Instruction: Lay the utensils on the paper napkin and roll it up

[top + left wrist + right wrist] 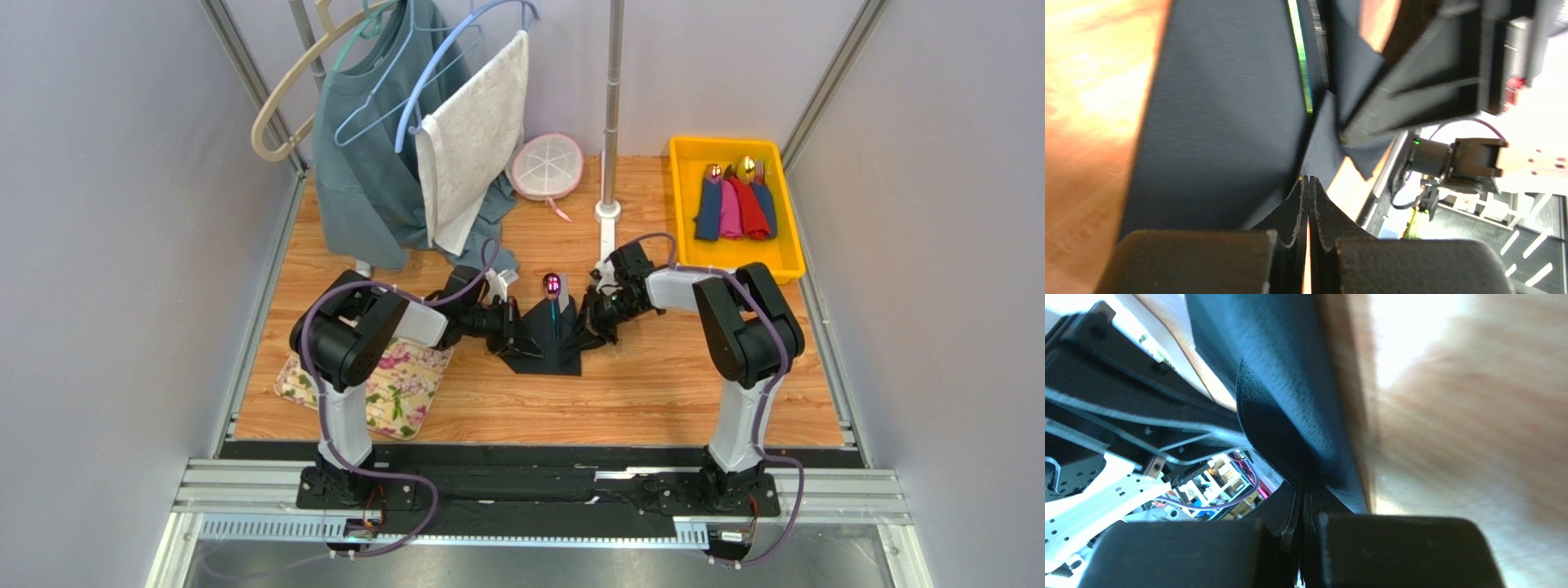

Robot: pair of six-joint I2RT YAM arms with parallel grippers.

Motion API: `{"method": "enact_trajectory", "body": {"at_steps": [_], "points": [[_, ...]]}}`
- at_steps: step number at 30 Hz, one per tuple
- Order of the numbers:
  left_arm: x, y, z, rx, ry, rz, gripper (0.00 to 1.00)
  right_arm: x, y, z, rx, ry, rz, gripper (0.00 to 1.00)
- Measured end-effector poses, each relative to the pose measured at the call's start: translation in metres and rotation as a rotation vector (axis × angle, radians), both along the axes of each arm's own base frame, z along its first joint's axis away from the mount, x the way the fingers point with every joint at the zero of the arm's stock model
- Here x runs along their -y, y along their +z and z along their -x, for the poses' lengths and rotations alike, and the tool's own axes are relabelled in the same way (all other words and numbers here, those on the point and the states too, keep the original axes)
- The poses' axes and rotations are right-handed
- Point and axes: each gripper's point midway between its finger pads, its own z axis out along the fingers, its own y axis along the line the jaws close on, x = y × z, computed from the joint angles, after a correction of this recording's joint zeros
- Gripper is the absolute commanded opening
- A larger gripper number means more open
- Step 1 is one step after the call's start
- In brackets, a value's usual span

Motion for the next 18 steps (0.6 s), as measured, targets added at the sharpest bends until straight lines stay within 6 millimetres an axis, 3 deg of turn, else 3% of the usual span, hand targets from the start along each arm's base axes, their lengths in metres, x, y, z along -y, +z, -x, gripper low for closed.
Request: {"method": "enact_trajectory", "body": {"at_steps": [18], "points": [[-0.002, -0.007, 0.0, -0.008, -0.019, -0.041, 0.0, -0.02, 0.01, 0.0, 0.009, 0.02, 0.004, 0.01]]}}
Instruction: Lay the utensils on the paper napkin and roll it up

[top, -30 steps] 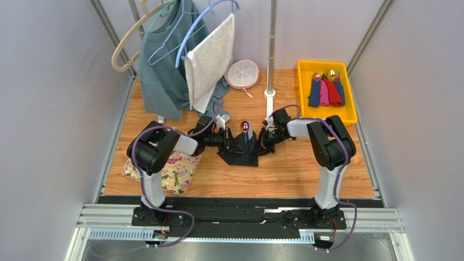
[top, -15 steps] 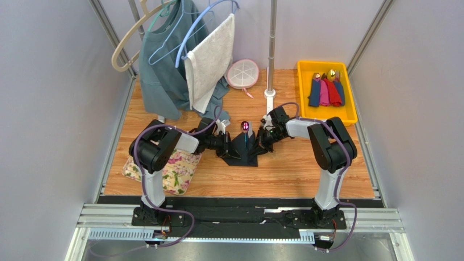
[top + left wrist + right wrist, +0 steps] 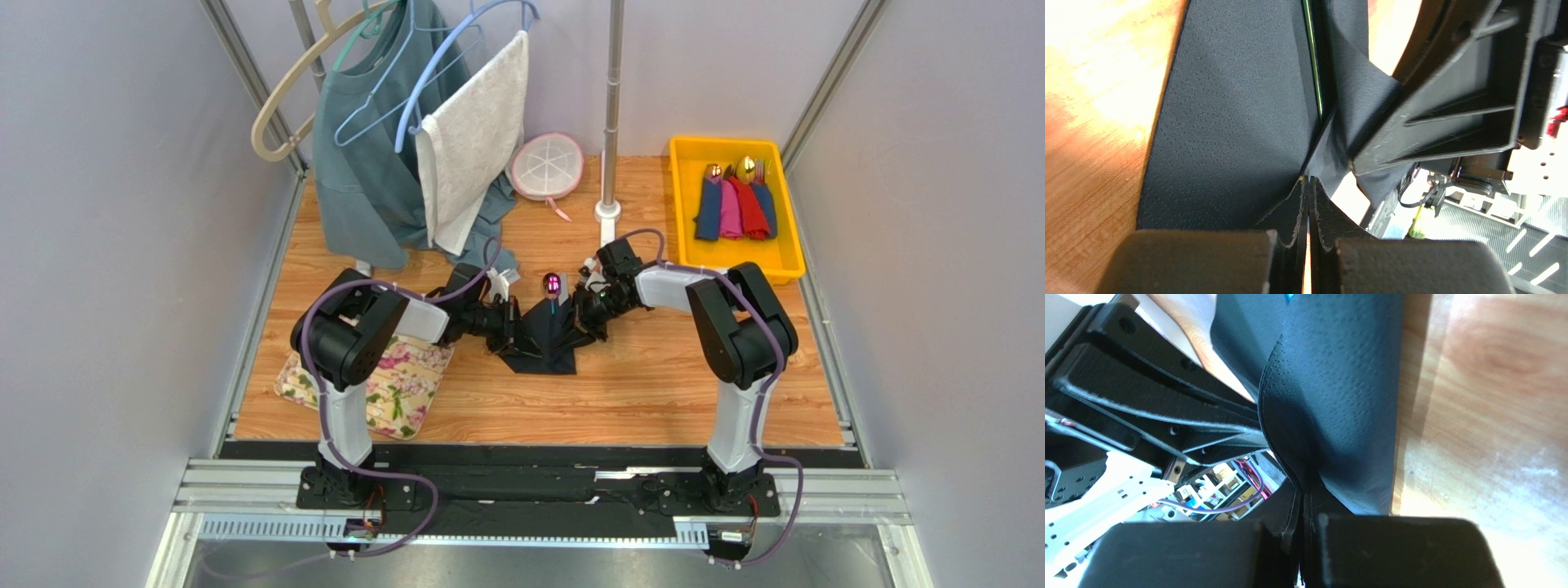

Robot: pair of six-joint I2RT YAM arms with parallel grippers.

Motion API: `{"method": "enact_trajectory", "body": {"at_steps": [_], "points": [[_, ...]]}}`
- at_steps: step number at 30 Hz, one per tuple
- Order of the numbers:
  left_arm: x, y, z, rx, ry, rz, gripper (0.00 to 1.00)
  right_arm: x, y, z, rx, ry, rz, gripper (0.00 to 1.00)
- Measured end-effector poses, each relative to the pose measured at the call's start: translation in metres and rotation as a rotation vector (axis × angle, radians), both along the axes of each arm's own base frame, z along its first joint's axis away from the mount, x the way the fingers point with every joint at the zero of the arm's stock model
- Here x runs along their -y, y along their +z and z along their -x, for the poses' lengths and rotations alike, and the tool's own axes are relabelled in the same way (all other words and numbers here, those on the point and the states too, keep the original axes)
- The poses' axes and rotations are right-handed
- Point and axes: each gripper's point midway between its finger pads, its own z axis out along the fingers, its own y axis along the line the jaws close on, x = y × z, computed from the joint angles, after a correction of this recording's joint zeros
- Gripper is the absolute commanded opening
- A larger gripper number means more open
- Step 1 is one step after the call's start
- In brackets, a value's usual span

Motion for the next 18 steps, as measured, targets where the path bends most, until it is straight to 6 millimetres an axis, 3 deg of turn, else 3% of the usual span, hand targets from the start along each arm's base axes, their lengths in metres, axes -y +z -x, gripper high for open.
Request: {"method": "enact_trajectory", "body": {"at_steps": [3, 6, 9, 12, 14, 17, 18], "points": [[0.0, 0.0, 0.0, -0.001, -0.002, 0.002, 0.0, -0.002, -0.005, 0.0, -0.014, -0.006, 0.008, 0.02], [0.0, 0.0, 0.0, -0.002, -0.003, 0.002, 0.0, -0.003, -0.01, 0.0, -0.033, -0.012, 0.013, 0.1], [0.001, 0.0, 0.0, -0.002, -0.002, 0.003, 0.0, -0.004, -0.013, 0.0, -0.045, -0.02, 0.015, 0.31], [0.001, 0.001, -0.001, -0.002, 0.003, 0.01, 0.07, -0.006, -0.012, -0.002, -0.046, -0.025, 0.004, 0.52], [-0.001, 0.001, -0.003, 0.0, 0.018, 0.018, 0.09, -0.009, -0.008, -0.003, -0.044, -0.024, -0.018, 0.57], [-0.012, 0.002, -0.006, -0.012, 0.053, 0.021, 0.17, -0.013, -0.003, -0.005, -0.04, -0.02, -0.043, 0.68], [-0.018, 0.004, -0.009, -0.017, 0.075, 0.023, 0.25, -0.014, -0.002, -0.005, -0.04, -0.018, -0.053, 0.82]]}}
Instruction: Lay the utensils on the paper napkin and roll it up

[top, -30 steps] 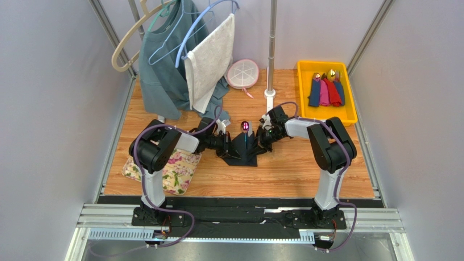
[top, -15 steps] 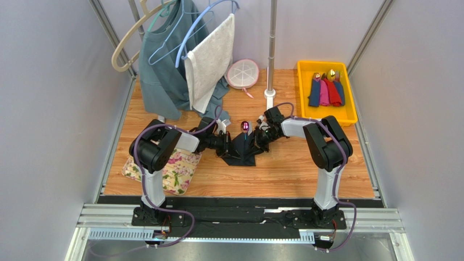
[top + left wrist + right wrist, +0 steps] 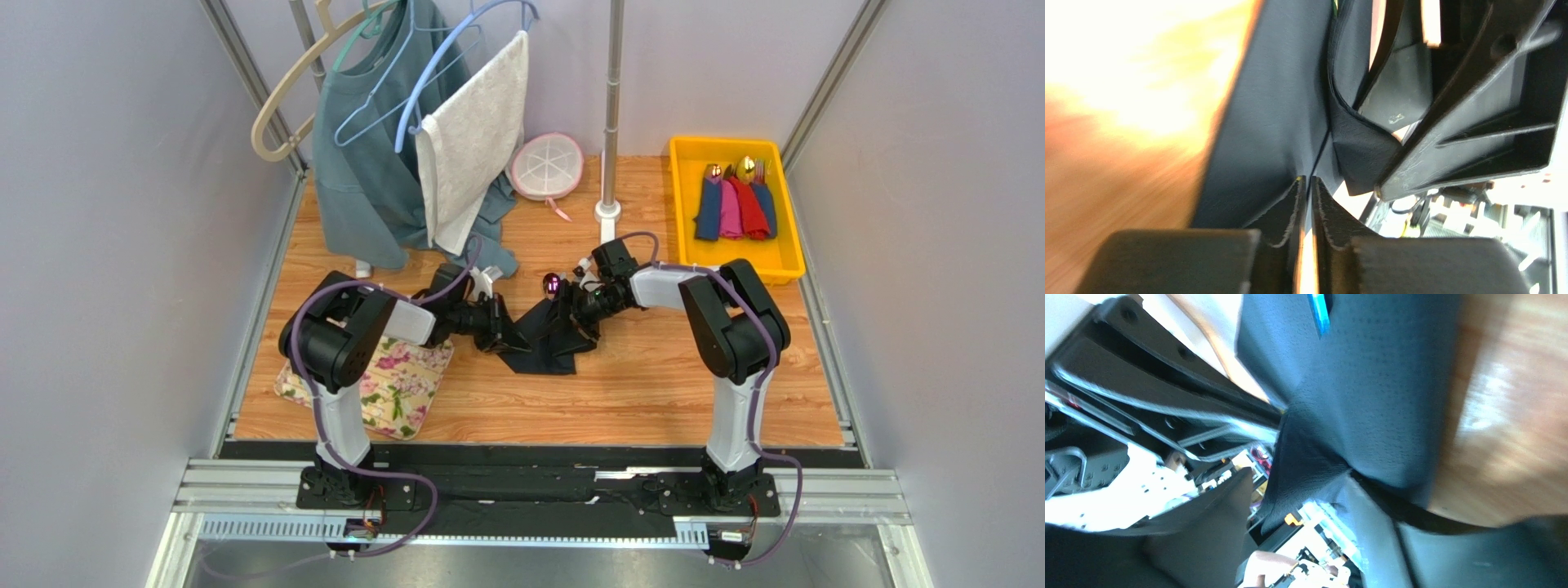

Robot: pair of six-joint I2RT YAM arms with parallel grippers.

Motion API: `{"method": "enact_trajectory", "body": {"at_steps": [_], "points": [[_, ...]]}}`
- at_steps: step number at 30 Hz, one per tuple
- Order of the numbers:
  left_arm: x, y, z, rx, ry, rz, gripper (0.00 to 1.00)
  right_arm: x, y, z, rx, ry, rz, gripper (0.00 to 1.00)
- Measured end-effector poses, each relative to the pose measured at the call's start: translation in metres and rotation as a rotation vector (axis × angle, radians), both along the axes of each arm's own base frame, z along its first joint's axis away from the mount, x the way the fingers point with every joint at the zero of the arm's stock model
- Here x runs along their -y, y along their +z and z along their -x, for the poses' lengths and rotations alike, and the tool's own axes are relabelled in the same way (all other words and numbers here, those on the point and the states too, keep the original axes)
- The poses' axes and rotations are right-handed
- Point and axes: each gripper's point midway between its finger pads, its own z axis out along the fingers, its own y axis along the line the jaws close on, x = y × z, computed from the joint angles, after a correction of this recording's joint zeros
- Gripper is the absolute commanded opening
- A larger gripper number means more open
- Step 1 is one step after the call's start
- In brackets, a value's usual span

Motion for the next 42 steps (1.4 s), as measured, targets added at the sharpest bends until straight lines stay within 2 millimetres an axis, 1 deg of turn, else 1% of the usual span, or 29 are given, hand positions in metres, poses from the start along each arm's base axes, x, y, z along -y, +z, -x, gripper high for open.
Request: {"method": "enact_trajectory", "body": {"at_steps": [2, 3, 6, 8, 11, 13, 15, 17, 20, 24, 27, 30, 37, 40, 42], "points": [[-0.011, 0.005, -0.007, 0.004, 0.036, 0.006, 0.31, -0.002, 0.004, 0.0, -0.007, 0.0, -0.02, 0.86], [-0.016, 0.009, -0.012, 0.007, 0.053, 0.012, 0.31, -0.004, 0.008, -0.002, -0.001, 0.003, -0.033, 0.97], [-0.026, 0.025, -0.023, 0.038, 0.087, 0.031, 0.31, -0.007, 0.012, -0.002, 0.001, 0.007, -0.048, 0.98], [-0.027, 0.037, -0.026, 0.063, 0.091, 0.045, 0.3, -0.007, 0.013, -0.002, -0.002, 0.005, -0.05, 0.98], [-0.026, 0.054, -0.026, 0.099, 0.084, 0.071, 0.25, -0.008, 0.013, -0.002, -0.005, 0.003, -0.051, 0.97], [-0.025, 0.058, -0.025, 0.105, 0.081, 0.079, 0.2, -0.008, 0.013, -0.003, -0.008, -0.001, -0.05, 0.96], [-0.024, 0.058, -0.023, 0.097, 0.076, 0.078, 0.17, -0.008, 0.013, -0.003, -0.011, -0.004, -0.049, 0.95], [-0.022, 0.057, -0.021, 0.089, 0.069, 0.073, 0.17, -0.008, 0.013, -0.003, -0.012, -0.007, -0.048, 0.95], [-0.012, 0.055, -0.015, 0.083, 0.039, 0.069, 0.17, -0.008, 0.013, -0.003, -0.016, -0.01, -0.047, 0.95], [-0.001, 0.043, -0.009, 0.05, 0.019, 0.06, 0.17, -0.008, 0.012, -0.003, -0.02, -0.013, -0.048, 0.98], [0.006, 0.035, -0.004, 0.016, 0.008, 0.062, 0.17, -0.008, 0.013, -0.003, -0.022, -0.015, -0.052, 0.98], [0.011, 0.031, -0.001, -0.006, 0.004, 0.071, 0.17, -0.009, 0.014, -0.004, -0.025, -0.021, -0.055, 0.99], [0.015, 0.031, -0.006, -0.005, 0.014, 0.096, 0.18, -0.01, 0.014, -0.005, -0.026, -0.03, -0.063, 0.99], [0.015, 0.024, -0.007, -0.017, 0.018, 0.08, 0.18, -0.011, 0.015, -0.006, -0.024, -0.032, -0.066, 0.95], [0.014, 0.015, -0.009, -0.034, 0.02, 0.058, 0.16, -0.011, 0.015, -0.006, -0.024, -0.033, -0.067, 0.93]]}}
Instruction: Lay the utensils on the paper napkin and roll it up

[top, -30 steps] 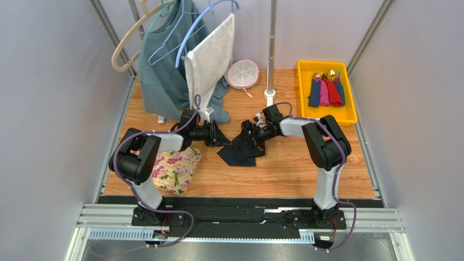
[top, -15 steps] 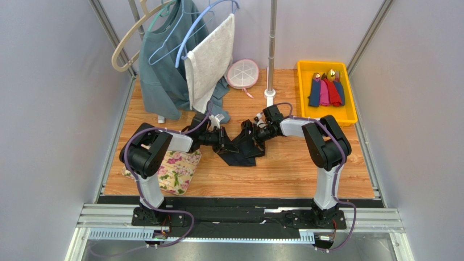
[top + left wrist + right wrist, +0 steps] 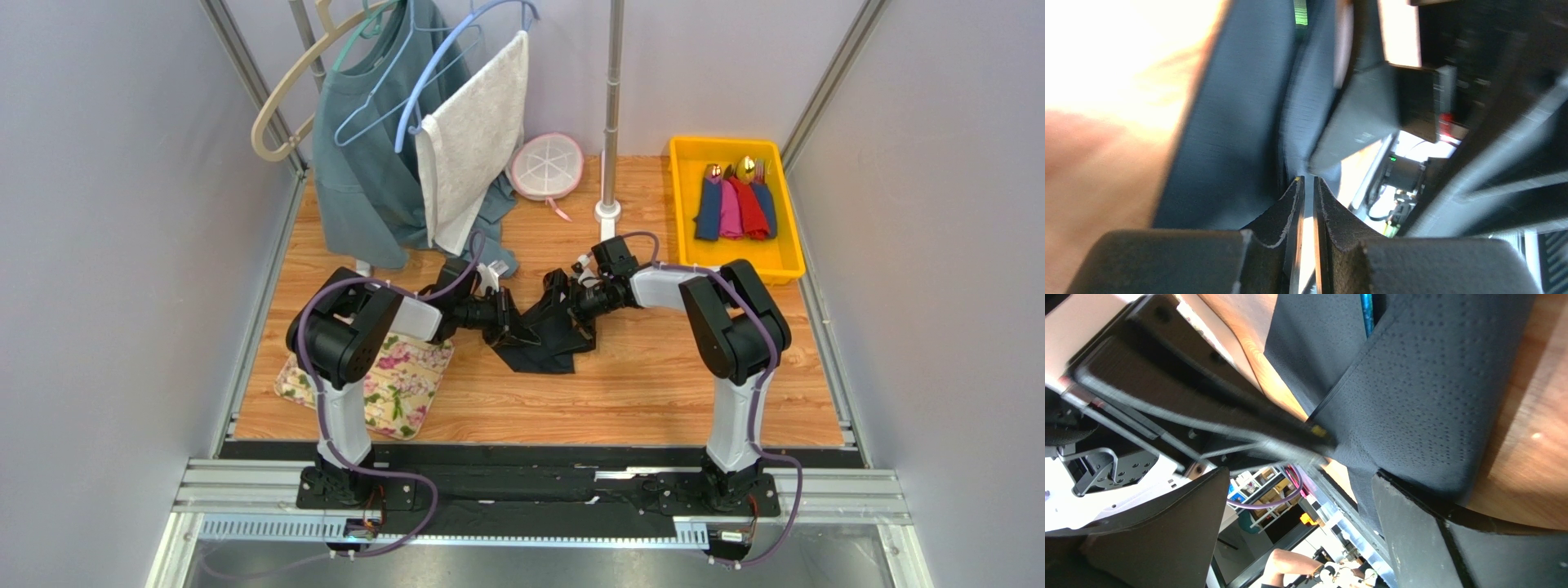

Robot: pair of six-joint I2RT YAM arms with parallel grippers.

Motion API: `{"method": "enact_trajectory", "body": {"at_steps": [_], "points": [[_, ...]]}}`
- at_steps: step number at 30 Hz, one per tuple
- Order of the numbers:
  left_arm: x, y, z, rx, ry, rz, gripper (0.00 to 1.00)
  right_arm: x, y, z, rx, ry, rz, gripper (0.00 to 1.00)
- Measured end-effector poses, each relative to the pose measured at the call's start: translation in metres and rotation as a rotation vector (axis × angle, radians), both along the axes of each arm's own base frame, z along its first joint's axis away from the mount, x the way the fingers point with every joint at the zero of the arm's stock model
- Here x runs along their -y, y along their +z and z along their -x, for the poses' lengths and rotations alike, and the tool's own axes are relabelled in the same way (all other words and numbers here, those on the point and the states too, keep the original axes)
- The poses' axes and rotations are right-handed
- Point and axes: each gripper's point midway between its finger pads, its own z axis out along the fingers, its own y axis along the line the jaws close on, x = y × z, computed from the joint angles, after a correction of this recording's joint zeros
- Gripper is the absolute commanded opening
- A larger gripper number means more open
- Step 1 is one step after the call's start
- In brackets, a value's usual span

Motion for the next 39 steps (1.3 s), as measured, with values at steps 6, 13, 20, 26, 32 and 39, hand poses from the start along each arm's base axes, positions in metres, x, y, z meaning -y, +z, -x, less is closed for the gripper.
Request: {"method": "enact_trajectory", "body": {"at_steps": [6, 13, 20, 26, 32, 39], "points": [[-0.006, -0.019, 0.001, -0.028, -0.004, -0.07, 0.04, 0.002, -0.001, 0.001, 0.017, 0.015, 0.006, 0.77], [-0.007, -0.019, 0.0, -0.012, -0.022, -0.084, 0.0, 0.014, 0.008, -0.003, 0.181, 0.08, 0.087, 0.25], [-0.007, -0.019, 0.0, -0.007, -0.027, -0.087, 0.0, 0.023, 0.018, -0.02, 0.338, 0.116, 0.177, 0.0], [-0.007, -0.019, 0.0, -0.006, -0.029, -0.088, 0.0, 0.023, 0.008, -0.028, 0.365, 0.138, 0.229, 0.0], [-0.007, -0.019, 0.0, -0.001, -0.034, -0.089, 0.0, 0.018, -0.01, -0.025, 0.347, 0.163, 0.26, 0.0], [-0.008, -0.019, -0.001, 0.005, -0.034, -0.088, 0.03, 0.019, -0.032, -0.024, 0.322, 0.169, 0.304, 0.0]]}}
